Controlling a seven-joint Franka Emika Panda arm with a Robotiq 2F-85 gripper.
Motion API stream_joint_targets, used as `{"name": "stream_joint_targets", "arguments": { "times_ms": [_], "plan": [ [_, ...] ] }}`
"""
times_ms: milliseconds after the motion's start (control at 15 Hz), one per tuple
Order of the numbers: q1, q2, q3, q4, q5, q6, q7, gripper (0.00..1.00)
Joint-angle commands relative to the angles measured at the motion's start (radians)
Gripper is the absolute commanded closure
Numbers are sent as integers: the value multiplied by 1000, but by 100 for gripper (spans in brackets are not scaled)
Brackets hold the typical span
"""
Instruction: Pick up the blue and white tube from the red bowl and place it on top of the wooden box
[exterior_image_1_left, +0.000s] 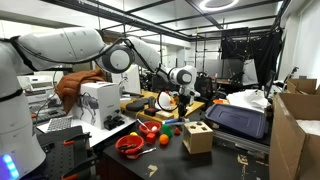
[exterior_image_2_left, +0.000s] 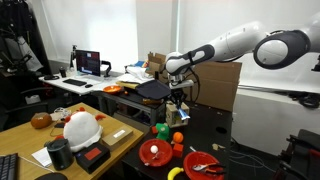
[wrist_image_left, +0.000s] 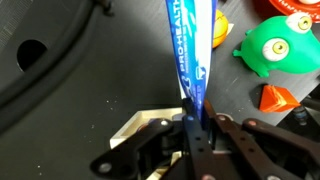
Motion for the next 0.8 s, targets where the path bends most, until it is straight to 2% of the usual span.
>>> {"name": "stream_joint_targets", "arguments": {
  "times_ms": [0, 733],
  "plan": [
    [-11, -72, -2, -88, 19, 13, 84, 97],
    [29, -72, -38, 35, -32, 20, 250, 97]
  ]
}}
